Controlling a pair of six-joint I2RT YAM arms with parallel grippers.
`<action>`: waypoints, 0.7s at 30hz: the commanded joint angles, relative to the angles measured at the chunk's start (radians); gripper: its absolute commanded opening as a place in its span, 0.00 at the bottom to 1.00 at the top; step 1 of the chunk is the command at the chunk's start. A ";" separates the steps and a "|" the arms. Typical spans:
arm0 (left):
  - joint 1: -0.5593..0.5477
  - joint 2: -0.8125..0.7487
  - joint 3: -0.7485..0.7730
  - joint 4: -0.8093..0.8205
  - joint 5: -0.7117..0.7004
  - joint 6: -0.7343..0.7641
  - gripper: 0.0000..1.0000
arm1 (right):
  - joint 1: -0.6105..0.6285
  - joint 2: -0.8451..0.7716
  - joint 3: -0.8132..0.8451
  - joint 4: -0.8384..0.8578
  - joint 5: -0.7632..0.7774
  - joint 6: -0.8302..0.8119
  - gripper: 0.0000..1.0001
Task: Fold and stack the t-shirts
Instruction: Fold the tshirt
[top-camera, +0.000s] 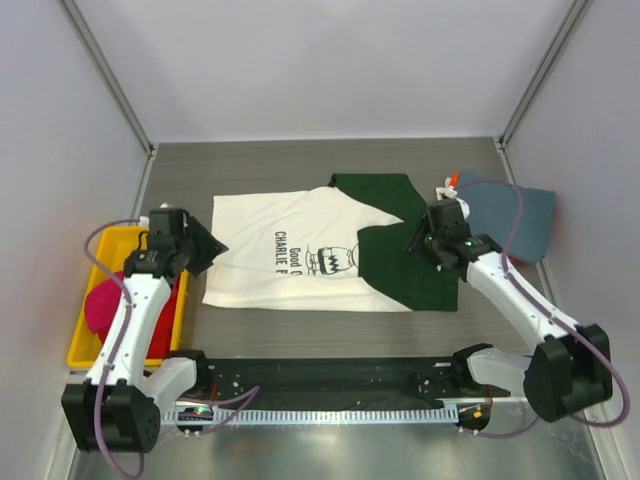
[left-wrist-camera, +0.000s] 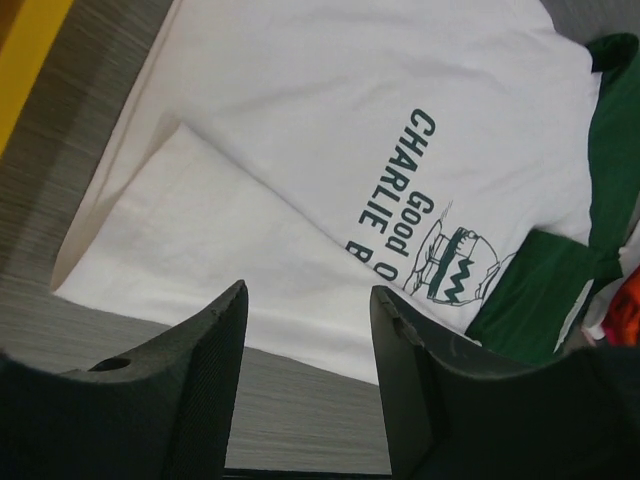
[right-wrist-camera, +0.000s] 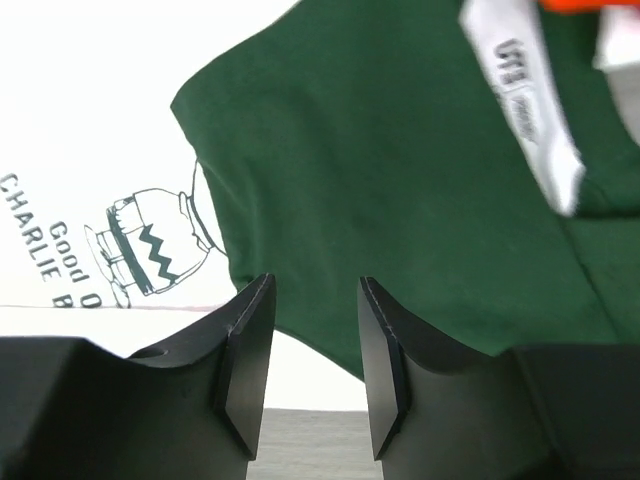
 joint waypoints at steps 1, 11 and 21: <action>-0.063 0.089 0.062 0.075 -0.076 0.104 0.53 | 0.089 0.126 0.121 0.080 0.069 -0.080 0.45; -0.063 0.377 0.123 0.120 -0.170 0.194 0.38 | 0.215 0.430 0.359 0.104 0.135 -0.130 0.44; -0.063 0.563 0.149 0.161 -0.259 0.161 0.38 | 0.224 0.431 0.301 0.188 0.106 -0.130 0.43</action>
